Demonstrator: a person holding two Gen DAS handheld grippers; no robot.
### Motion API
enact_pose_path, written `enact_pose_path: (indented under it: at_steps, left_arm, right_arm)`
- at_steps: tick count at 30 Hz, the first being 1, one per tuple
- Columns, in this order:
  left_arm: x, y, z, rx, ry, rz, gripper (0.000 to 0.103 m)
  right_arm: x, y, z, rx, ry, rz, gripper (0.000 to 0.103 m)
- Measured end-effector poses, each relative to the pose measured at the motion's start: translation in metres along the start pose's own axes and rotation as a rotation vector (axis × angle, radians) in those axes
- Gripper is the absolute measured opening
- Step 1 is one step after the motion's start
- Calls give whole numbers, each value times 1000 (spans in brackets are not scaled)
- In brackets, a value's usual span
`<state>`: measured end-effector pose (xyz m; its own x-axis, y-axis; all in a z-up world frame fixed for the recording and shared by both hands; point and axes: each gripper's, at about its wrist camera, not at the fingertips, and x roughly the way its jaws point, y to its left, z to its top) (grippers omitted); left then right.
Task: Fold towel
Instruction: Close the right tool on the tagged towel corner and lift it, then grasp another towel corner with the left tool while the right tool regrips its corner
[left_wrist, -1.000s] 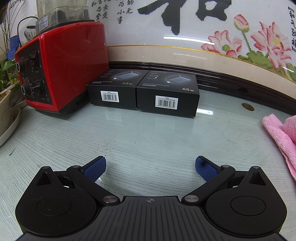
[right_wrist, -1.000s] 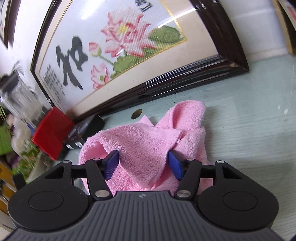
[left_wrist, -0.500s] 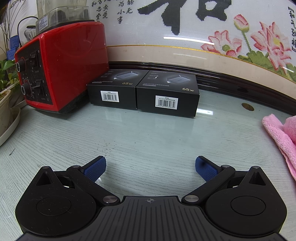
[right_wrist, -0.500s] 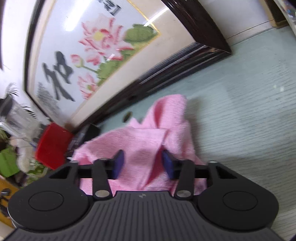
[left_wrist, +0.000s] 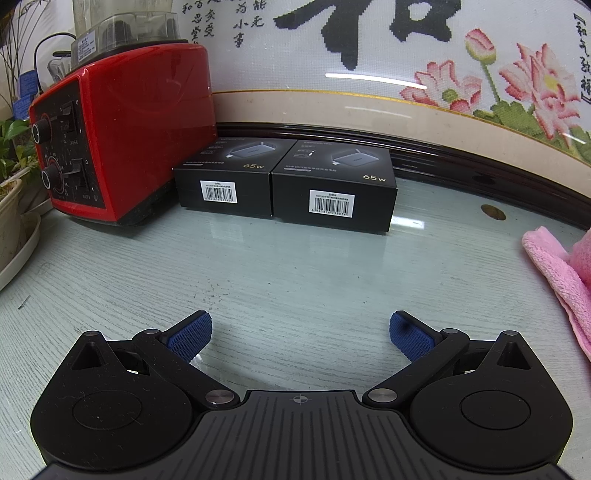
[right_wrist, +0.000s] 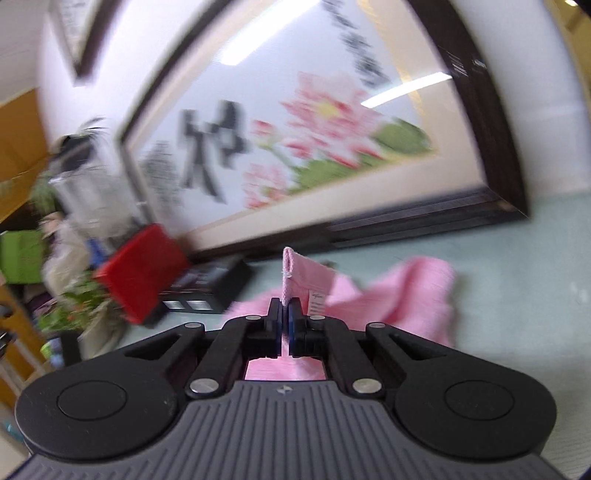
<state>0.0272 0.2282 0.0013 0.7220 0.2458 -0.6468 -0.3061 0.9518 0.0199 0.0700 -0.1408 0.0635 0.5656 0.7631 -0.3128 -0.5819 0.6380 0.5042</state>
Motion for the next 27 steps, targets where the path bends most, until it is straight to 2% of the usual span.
enact_pose_path:
  at_steps: [4,8,10,18,22,24,27]
  left_arm:
    - [-9,-9,-3,55,-44,-45,103]
    - [-28,-25,-7,137,-150,-58,103]
    - [-35,-28,-8,149,-178,-100,103]
    - [-55,-33,-5,115,-189,-398,103]
    - [-66,-49,-6,92,-198,-554,103]
    - [-69,-63,-8,84,-186,-599,103]
    - [-67,-84,-9,88,-147,-603,103]
  right_arm:
    - [0,28,-8,-77,40,106,3]
    - [16,47,-25,-138,148,118,3]
    - [25,55,-34,-169,191,107,4]
    - [33,66,-46,-258,216,34,4]
    - [34,69,-53,-300,208,-1,5]
    - [34,71,-57,-323,201,-16,5]
    - [34,74,-61,-352,197,-31,6]
